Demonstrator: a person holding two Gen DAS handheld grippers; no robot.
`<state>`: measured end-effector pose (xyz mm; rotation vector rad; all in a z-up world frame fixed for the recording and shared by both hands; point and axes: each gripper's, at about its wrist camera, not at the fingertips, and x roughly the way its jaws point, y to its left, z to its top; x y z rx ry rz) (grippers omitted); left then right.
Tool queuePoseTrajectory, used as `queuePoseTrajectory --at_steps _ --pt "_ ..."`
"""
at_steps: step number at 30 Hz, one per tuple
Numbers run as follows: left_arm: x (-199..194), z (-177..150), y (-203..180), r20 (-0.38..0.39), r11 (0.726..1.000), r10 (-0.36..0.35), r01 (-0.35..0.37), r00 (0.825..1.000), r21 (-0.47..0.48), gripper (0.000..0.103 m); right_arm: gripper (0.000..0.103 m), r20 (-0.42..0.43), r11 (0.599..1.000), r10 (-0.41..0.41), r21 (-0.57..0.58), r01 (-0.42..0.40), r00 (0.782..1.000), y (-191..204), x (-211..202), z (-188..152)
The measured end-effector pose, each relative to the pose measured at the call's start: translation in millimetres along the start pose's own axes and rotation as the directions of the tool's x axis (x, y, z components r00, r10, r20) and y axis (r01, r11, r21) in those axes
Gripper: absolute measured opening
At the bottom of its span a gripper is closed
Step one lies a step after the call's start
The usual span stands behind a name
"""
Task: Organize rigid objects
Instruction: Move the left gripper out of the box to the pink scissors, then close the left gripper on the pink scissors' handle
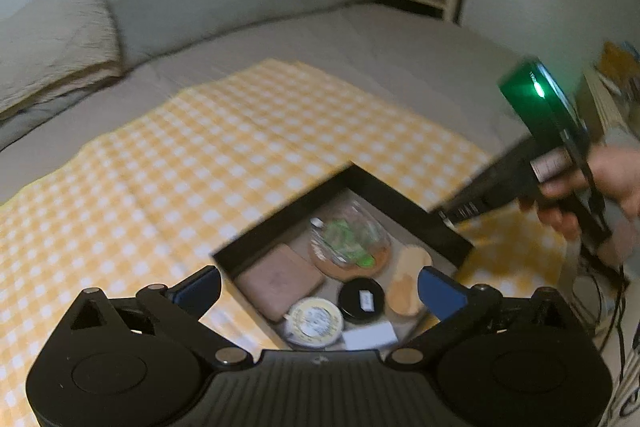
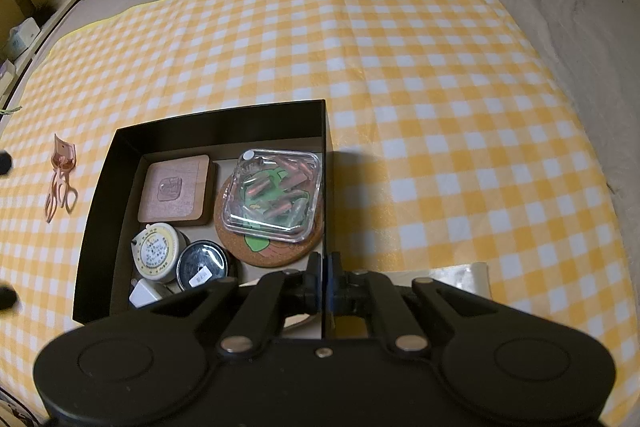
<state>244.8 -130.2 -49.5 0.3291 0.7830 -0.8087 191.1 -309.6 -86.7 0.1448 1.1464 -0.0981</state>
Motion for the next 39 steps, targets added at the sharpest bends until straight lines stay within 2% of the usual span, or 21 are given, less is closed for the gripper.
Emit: queuePoseTrajectory --at_steps 4,9,15,20,28,30,32,36,39 --pt "-13 1 22 0.058 0.996 0.057 -0.052 0.997 -0.079 0.103 0.004 0.000 1.000 0.000 0.000 0.000 1.000 0 0 0" --pt "-21 -5 60 0.090 0.970 0.179 -0.160 0.980 -0.182 0.103 0.004 0.002 1.000 -0.002 -0.004 0.002 1.000 1 0 0" --pt "-18 -21 102 0.057 0.923 0.286 -0.259 0.957 -0.284 0.103 0.004 0.005 0.999 -0.013 -0.038 0.013 1.000 3 0 1" --pt "-5 -37 130 -0.018 0.881 0.344 -0.330 0.939 -0.340 0.103 0.004 0.004 0.998 -0.019 -0.051 0.020 1.000 2 2 1" --pt "20 -66 177 -0.154 0.795 0.325 -0.357 0.933 -0.491 0.101 0.005 0.007 0.998 -0.021 -0.056 0.021 1.000 2 3 -1" --pt "29 -70 182 -0.188 0.792 0.309 -0.362 0.932 -0.492 0.088 0.006 0.009 0.998 -0.014 -0.058 0.014 1.000 2 3 -1" --pt "38 -74 186 -0.220 0.798 0.296 -0.367 0.930 -0.478 0.080 0.006 0.009 0.998 0.004 -0.057 -0.003 1.000 1 4 -2" --pt "55 -78 193 -0.268 0.798 0.283 -0.381 0.921 -0.466 0.070 0.006 0.006 0.999 0.010 -0.051 -0.010 1.000 -3 4 -3" --pt "69 -83 198 -0.305 0.793 0.287 -0.404 0.908 -0.455 0.061 0.005 0.005 0.998 0.006 -0.059 -0.006 1.000 -4 4 -2"
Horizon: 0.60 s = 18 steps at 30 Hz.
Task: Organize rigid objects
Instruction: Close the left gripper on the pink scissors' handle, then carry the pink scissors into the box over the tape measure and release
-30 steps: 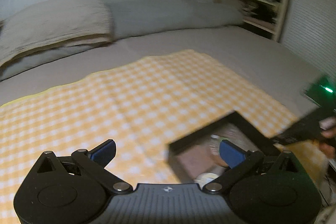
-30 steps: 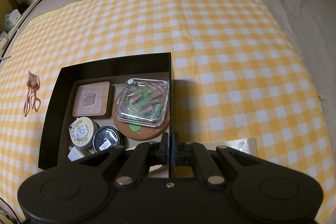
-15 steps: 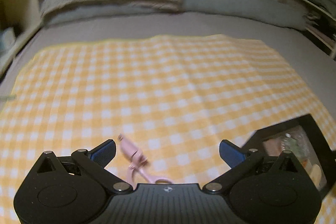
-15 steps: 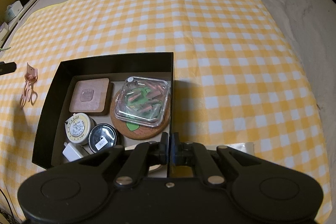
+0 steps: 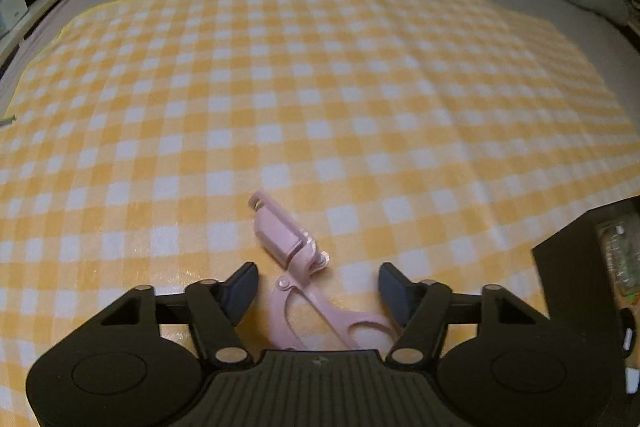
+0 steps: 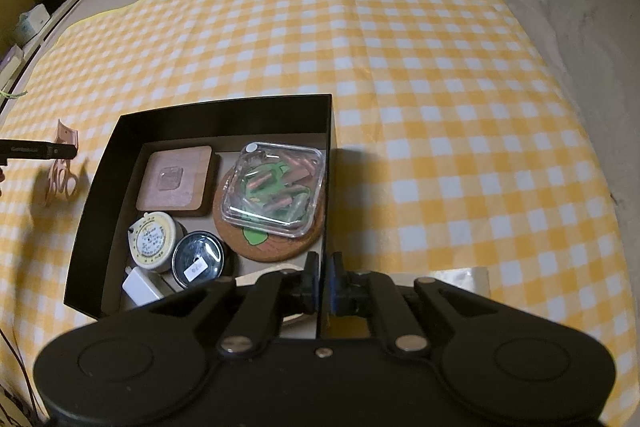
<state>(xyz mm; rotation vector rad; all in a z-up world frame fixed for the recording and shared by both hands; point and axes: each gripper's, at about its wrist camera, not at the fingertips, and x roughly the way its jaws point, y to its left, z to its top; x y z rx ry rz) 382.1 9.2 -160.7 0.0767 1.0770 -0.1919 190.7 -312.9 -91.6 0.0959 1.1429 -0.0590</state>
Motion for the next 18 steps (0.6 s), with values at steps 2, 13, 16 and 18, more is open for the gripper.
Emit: queuePoseTrajectory --at_steps 2,13,16,18 --pt "8 -3 1 -0.026 1.000 0.005 -0.005 1.000 -0.003 0.058 0.004 -0.003 1.000 -0.005 -0.007 0.005 1.000 1 1 0" --pt "13 -1 -4 -0.015 0.997 0.052 -0.051 0.999 0.052 0.029 0.004 -0.027 0.999 -0.029 -0.019 0.029 0.999 10 4 4" --pt "7 -3 -7 -0.006 0.997 0.033 -0.033 0.999 0.070 0.029 0.004 -0.026 0.999 -0.030 -0.018 0.029 0.999 11 5 3" --pt "-1 -5 -10 0.014 0.996 0.023 -0.024 1.000 0.083 0.029 0.004 -0.026 0.999 -0.030 -0.019 0.029 0.999 12 5 3"
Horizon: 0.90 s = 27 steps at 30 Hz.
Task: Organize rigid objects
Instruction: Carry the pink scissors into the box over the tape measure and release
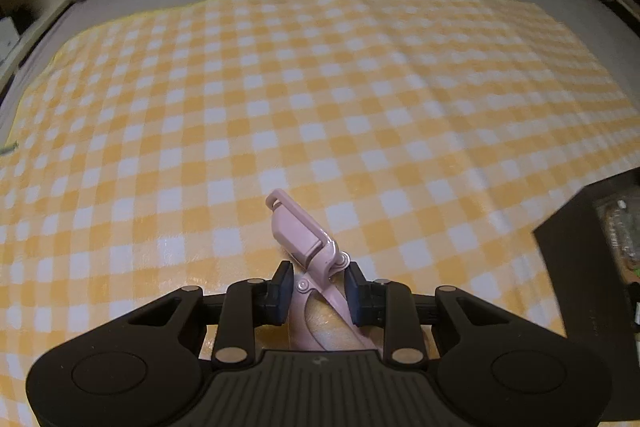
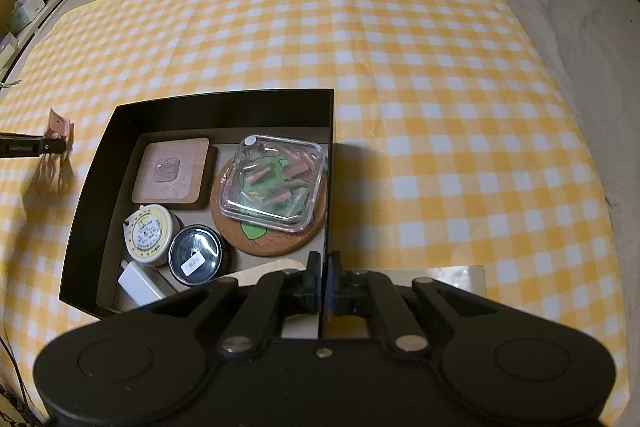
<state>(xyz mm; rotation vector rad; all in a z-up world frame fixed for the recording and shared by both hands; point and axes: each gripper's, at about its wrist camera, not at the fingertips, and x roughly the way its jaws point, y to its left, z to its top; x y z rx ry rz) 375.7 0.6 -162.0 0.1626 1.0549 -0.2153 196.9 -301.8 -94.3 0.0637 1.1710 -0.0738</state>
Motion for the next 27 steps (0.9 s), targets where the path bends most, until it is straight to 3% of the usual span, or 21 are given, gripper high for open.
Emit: queuePoseTrajectory --at_steps 5,9,13,21,27 --pt "-41 4 -11 0.111 0.998 -0.058 0.056 0.992 0.028 0.029 0.003 -0.002 1.000 -0.003 0.001 0.003 1.000 -1 0 1" --pt "-76 8 -26 0.189 0.990 -0.142 0.135 0.972 0.051 0.029 0.003 -0.003 1.000 -0.011 -0.006 0.011 1.000 0 0 1" --pt "-100 9 -53 0.221 0.970 -0.240 0.225 0.945 0.092 0.029 0.003 0.000 1.000 -0.016 -0.007 0.016 1.000 1 0 1" --pt "-104 6 -116 0.165 0.908 -0.415 0.395 0.895 0.139 0.029 0.003 0.015 0.999 -0.033 0.004 0.033 0.999 3 0 -1" --pt "-85 6 -159 0.089 0.880 -0.471 0.460 0.878 0.121 0.029 0.003 0.014 0.998 -0.008 0.055 0.008 1.000 -5 -1 -1"
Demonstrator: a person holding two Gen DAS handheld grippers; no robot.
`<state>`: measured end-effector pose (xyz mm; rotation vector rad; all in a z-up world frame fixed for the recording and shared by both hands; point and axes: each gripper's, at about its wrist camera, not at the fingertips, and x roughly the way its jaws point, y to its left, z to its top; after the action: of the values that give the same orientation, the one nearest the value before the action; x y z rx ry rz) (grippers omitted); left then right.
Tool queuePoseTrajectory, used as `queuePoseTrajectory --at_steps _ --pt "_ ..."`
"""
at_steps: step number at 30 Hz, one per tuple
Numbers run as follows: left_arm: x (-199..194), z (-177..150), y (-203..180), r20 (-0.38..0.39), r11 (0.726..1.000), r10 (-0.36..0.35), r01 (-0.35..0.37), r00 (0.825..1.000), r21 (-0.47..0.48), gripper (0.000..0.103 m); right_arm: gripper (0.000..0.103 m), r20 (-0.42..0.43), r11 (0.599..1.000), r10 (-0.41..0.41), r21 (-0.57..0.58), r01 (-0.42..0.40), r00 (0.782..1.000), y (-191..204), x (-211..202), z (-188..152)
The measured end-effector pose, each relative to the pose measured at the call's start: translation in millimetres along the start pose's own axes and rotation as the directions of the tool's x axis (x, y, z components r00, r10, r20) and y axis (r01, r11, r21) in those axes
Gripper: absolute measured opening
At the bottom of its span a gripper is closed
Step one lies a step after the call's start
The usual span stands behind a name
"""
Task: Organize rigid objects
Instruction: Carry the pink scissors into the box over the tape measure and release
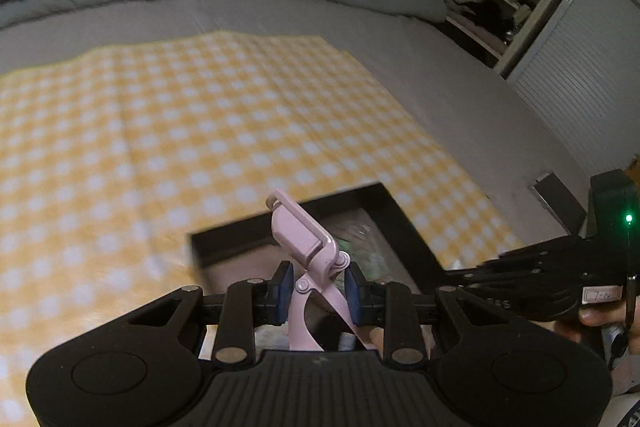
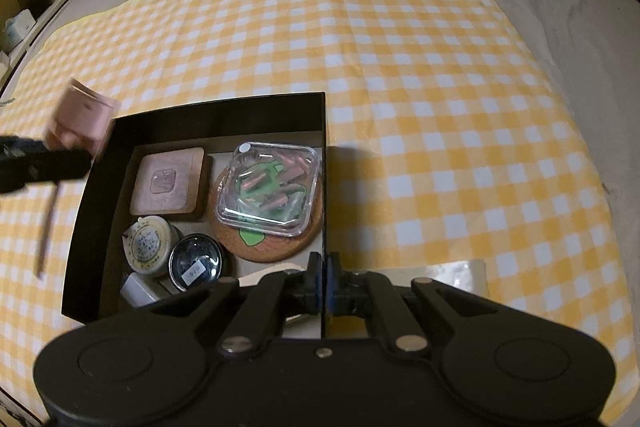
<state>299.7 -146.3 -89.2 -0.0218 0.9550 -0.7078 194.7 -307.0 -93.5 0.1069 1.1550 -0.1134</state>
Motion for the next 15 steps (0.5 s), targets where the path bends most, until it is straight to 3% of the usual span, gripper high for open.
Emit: queuePoseTrajectory --at_steps 4,9,15 --pt "21 -4 -14 -0.041 1.000 -0.004 0.003 0.999 -0.020 0.029 0.003 -0.001 1.000 0.004 0.003 -0.004 1.000 -1 0 0" --pt "50 -7 -19 -0.094 0.991 0.103 -0.111 0.990 -0.077 0.029 0.003 -0.010 1.000 -0.012 -0.013 0.012 1.000 3 1 2" --pt "63 -7 -13 -0.056 0.962 0.202 -0.209 0.978 -0.176 0.030 0.003 -0.012 1.000 -0.014 -0.020 0.014 1.000 6 1 0"
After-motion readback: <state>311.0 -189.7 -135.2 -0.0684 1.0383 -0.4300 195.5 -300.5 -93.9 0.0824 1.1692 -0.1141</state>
